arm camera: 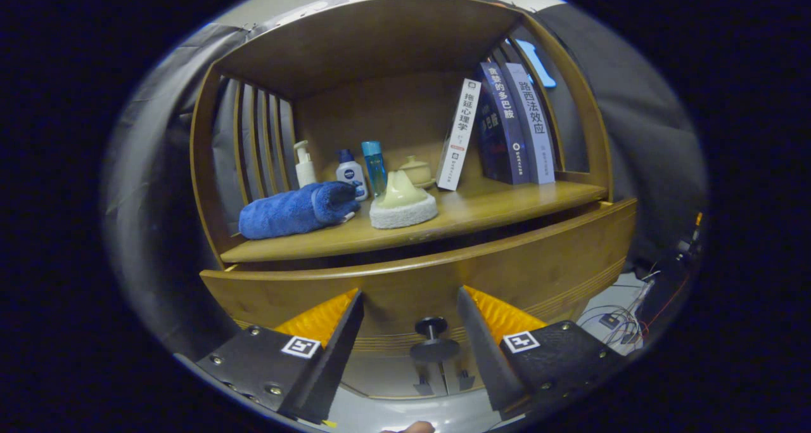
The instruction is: Pull open the drawer, take out the items inside it, and place them on the countertop above the cabinet.
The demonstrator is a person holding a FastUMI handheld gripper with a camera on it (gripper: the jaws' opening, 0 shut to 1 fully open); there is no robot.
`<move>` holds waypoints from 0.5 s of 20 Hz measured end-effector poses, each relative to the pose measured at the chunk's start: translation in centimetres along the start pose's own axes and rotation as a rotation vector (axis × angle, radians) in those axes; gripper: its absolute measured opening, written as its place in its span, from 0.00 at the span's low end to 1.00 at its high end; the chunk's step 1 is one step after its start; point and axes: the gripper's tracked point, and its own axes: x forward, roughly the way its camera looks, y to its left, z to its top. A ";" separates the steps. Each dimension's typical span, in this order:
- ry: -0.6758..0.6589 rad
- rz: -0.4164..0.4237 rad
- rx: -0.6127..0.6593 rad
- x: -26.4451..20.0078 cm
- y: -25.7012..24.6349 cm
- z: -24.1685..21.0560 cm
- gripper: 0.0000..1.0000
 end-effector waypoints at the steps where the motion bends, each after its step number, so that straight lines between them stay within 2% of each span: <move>1: 0.000 0.001 0.001 0.2 0.1 0.0 0.90; 10: 0.016 0.004 0.002 2.7 0.2 0.4 0.90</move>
